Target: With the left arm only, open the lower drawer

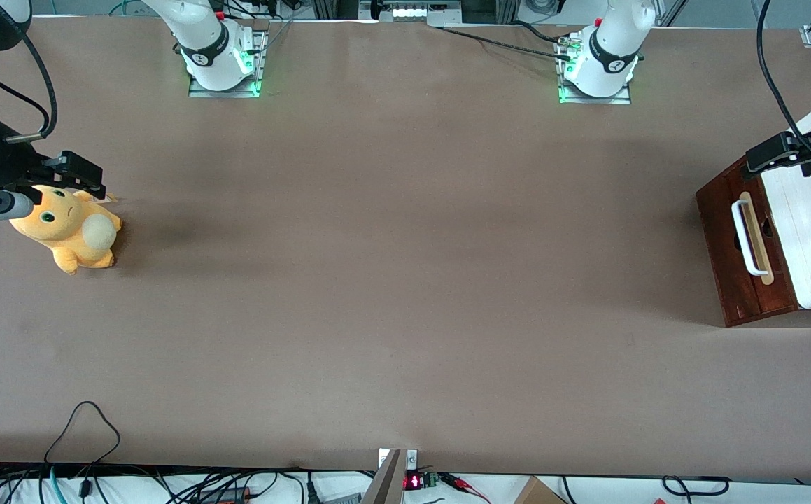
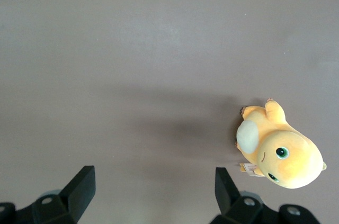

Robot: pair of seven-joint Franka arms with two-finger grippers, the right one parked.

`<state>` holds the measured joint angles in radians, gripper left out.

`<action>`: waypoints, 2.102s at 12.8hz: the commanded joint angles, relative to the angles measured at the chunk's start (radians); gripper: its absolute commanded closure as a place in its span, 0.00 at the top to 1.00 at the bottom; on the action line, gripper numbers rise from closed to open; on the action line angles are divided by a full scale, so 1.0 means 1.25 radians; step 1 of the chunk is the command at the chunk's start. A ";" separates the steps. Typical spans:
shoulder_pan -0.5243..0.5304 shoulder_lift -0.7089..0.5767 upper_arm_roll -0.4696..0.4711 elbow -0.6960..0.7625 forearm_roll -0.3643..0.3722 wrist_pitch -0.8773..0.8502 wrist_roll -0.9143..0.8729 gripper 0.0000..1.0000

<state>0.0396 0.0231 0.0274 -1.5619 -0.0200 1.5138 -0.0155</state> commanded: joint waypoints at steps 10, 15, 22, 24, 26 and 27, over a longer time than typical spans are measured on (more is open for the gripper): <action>0.000 0.022 0.004 0.032 -0.015 -0.028 0.019 1.00; 0.001 0.032 0.004 0.020 -0.023 -0.043 0.020 1.00; 0.004 0.053 0.004 -0.023 0.019 0.010 0.041 1.00; 0.003 0.056 0.003 -0.062 0.072 0.061 0.041 1.00; 0.003 0.059 0.003 -0.099 0.089 0.113 0.041 1.00; 0.001 0.059 -0.001 -0.117 0.115 0.142 0.031 1.00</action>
<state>0.0436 0.1102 0.0278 -1.6611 0.0771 1.6348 0.0103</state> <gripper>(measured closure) 0.000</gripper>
